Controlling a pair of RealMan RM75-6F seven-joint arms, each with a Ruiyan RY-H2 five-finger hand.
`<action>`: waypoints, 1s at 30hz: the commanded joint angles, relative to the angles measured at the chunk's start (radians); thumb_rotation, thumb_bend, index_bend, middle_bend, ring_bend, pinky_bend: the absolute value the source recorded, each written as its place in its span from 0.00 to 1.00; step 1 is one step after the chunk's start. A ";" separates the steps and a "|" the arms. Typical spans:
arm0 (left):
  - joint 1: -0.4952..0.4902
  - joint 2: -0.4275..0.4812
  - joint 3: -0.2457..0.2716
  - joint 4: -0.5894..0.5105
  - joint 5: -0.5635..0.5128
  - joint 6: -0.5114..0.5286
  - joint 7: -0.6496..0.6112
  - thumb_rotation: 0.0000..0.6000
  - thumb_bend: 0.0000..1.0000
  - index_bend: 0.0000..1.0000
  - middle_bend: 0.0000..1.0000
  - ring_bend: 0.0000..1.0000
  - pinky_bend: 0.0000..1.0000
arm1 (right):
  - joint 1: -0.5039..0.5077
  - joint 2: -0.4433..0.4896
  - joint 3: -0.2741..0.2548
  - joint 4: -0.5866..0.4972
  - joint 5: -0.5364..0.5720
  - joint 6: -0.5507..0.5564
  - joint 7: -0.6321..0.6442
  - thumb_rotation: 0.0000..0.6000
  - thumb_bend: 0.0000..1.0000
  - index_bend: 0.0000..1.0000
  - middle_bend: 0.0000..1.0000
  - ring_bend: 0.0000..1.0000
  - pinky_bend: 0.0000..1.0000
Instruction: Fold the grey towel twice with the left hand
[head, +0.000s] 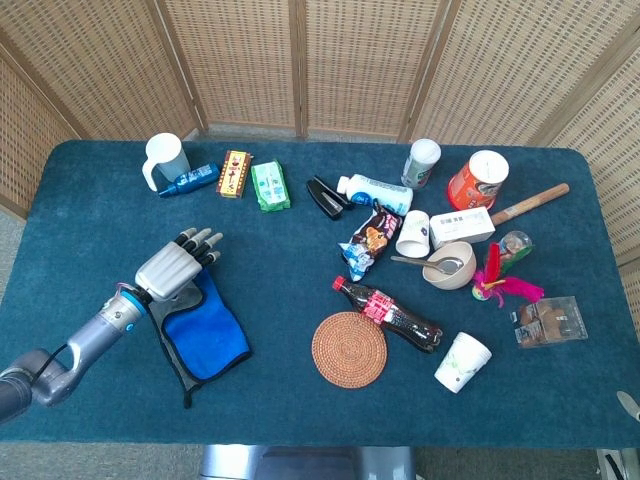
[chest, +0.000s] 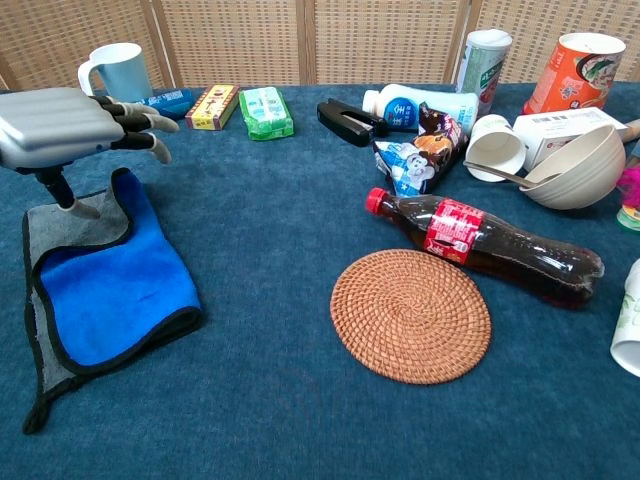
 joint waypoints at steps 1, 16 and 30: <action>-0.011 -0.011 0.006 -0.005 0.003 -0.022 0.017 1.00 0.19 0.29 0.00 0.00 0.17 | -0.002 0.002 0.001 0.000 0.000 0.004 0.007 1.00 0.00 0.00 0.00 0.00 0.00; -0.012 -0.010 0.005 -0.019 -0.017 -0.037 0.028 1.00 0.42 0.45 0.00 0.00 0.18 | -0.001 0.008 -0.004 0.001 -0.007 -0.004 0.018 1.00 0.00 0.00 0.00 0.00 0.00; -0.014 -0.026 0.008 -0.006 -0.021 -0.040 0.046 1.00 0.52 0.56 0.00 0.00 0.19 | 0.001 0.011 -0.006 0.001 -0.007 -0.010 0.023 1.00 0.00 0.00 0.00 0.00 0.00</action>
